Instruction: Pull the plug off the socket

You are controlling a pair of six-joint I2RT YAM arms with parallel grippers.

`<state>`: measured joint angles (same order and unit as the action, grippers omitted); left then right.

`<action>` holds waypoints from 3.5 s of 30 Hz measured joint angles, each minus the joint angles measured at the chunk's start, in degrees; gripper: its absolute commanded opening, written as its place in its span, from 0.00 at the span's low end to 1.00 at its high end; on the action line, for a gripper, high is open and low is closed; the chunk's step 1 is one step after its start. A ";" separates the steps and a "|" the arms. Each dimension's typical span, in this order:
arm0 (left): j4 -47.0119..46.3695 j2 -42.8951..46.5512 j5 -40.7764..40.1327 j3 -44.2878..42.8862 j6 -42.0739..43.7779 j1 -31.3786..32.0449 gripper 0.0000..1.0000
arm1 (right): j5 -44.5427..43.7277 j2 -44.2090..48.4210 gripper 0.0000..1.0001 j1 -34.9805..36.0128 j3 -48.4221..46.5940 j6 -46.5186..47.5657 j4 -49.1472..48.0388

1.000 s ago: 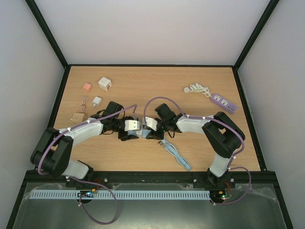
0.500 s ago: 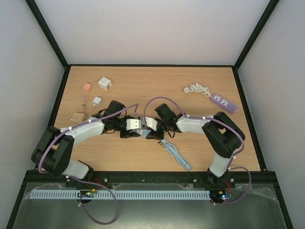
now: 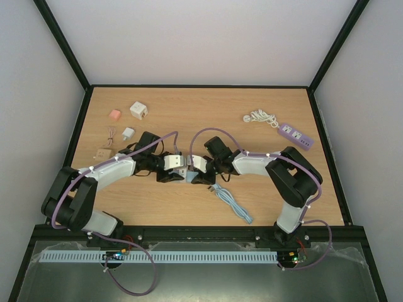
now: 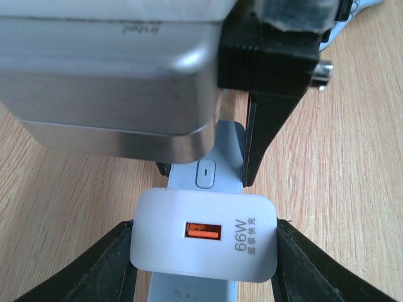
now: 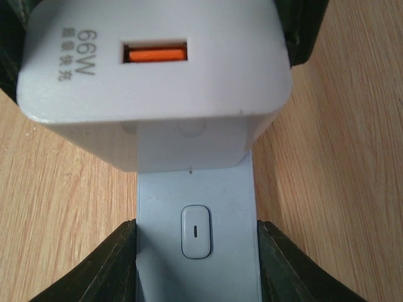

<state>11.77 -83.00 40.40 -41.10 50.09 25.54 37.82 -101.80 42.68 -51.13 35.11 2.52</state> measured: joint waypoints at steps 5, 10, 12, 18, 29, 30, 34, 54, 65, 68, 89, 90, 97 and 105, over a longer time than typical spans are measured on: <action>1.27 1.62 -0.66 0.20 1.40 -0.11 0.41 | 1.05 -0.52 0.02 0.11 0.00 -0.02 -1.11; 2.36 2.93 -1.49 0.68 3.67 -0.13 0.40 | 2.03 -1.18 0.02 0.22 -0.24 -0.07 -1.95; 2.51 3.23 -1.60 0.72 3.93 -0.15 0.39 | 2.40 -1.51 0.02 0.20 -0.59 -0.22 -1.95; 2.29 3.26 -0.59 0.87 1.70 -0.92 0.39 | 2.78 -1.92 0.02 0.20 -0.96 -0.61 -2.01; 3.21 4.04 2.10 1.70 2.54 -3.34 0.37 | 3.32 -2.80 0.02 0.37 -1.64 -0.70 -2.84; 3.34 4.55 1.84 2.01 3.72 -3.32 0.37 | 3.43 -2.93 0.02 0.46 -1.75 -0.72 -2.84; 3.48 6.21 0.66 3.23 7.48 -3.32 0.37 | 3.63 -3.39 0.02 0.59 -2.23 -1.14 -2.86; 3.21 7.34 4.11 4.55 4.28 -6.67 0.36 | 4.85 -4.37 0.02 1.09 -3.15 -1.36 -3.19; 2.64 8.83 1.53 5.55 7.13 -5.29 0.37 | 4.24 -4.39 0.18 1.22 -3.54 -1.95 -2.99; 1.70 7.30 1.73 5.27 7.13 -5.29 0.39 | 3.06 -3.63 0.18 1.20 -2.95 -1.95 -2.82; 13.35 0.94 -0.66 -2.23 13.64 -14.49 0.54 | -0.33 0.70 0.78 -0.72 0.28 -0.52 2.71; 13.38 0.28 -1.01 -2.27 13.14 -14.21 0.52 | -0.17 1.18 0.78 -0.72 0.28 -0.74 2.64; 11.69 -5.01 -5.25 -4.61 6.36 -9.90 0.48 | 1.77 4.74 0.78 0.39 0.35 -3.91 -1.92; 10.75 -8.57 -8.02 -6.32 1.66 -7.89 0.44 | 2.75 4.26 0.73 3.63 0.22 -6.27 -5.07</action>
<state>22.52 -91.57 32.38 -47.42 51.75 17.65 40.58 -97.54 46.30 -50.92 28.84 -2.55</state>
